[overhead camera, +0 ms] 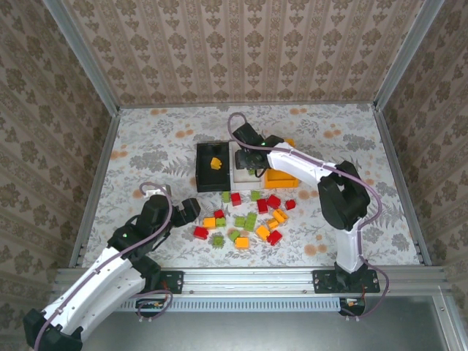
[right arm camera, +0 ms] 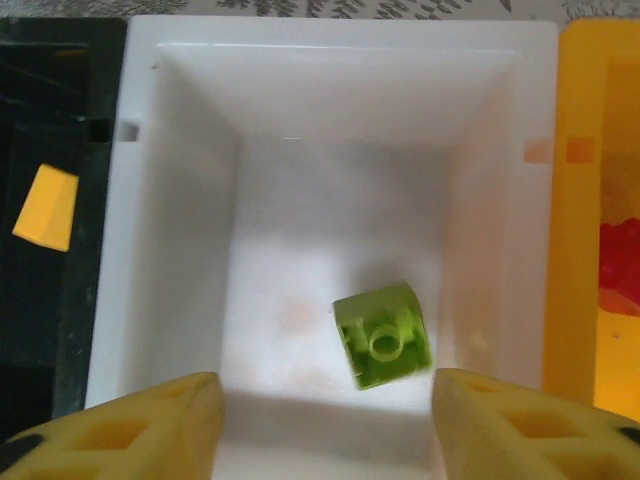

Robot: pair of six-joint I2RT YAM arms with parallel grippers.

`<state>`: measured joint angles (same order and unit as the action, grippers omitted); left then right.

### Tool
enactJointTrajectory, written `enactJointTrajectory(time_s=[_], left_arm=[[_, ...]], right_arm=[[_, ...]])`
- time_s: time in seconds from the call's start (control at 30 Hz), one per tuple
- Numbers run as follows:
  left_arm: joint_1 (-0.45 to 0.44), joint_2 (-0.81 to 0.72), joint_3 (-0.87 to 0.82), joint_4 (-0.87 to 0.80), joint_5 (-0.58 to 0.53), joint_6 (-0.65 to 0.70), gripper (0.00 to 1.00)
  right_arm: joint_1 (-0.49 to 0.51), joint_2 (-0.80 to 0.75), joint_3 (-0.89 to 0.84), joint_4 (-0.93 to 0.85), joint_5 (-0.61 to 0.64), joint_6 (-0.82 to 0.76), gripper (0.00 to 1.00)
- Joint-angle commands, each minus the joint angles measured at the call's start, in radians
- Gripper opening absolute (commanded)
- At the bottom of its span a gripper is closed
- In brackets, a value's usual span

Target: Sort the legos into containers by color

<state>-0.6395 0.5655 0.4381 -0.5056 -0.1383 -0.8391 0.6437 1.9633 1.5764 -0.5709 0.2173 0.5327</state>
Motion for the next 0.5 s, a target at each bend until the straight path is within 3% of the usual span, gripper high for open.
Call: enactJointTrajectory(time_s=[0.0,0.27,0.47], left_arm=[[0.009,0.01,0.0,0.019,0.014,-0.01,1.0],[0.014,0.027,-0.005,0.049,0.022,-0.005,1.0],[0.024,0.054,-0.024,0.077,0.03,-0.017,1.0]], right_arm=[[0.001,-0.136,-0.068,-0.027,-0.009,0.014,0.65],[0.023,-0.488,-0.485,-0.034,-0.056,0.1,0.73],[0.042,-0.626,-0.698,-0.048,-0.117,0.155,0.73]])
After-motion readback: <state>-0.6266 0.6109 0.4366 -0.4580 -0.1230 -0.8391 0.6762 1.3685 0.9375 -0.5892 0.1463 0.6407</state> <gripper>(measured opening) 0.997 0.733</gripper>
